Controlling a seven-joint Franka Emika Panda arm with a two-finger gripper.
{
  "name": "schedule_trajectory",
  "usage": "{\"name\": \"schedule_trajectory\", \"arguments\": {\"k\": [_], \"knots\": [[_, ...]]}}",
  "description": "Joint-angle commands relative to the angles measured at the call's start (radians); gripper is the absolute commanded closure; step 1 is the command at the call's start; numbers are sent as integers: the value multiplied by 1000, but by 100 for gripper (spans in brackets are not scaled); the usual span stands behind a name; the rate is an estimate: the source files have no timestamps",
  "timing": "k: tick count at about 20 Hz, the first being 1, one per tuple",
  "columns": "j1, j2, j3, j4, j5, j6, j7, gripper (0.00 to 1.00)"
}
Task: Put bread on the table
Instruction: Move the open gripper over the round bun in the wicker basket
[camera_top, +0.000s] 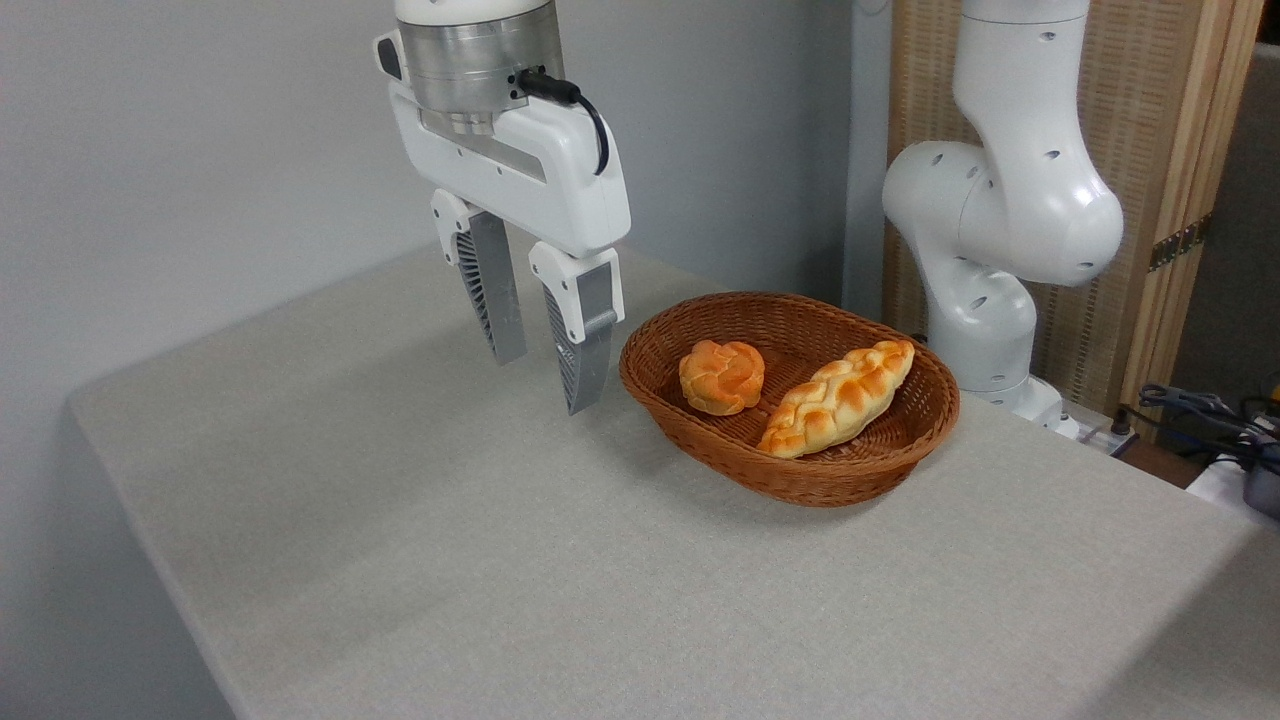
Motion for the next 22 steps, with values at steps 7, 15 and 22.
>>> {"name": "schedule_trajectory", "arguments": {"k": [7,15,22], "knots": [[-2,-18,6,-4,-3,-12,-2,0],[-5,-143,9,-154,-3,2,4,0],[-82,-341,12,-410,-2,2,96,0]]}}
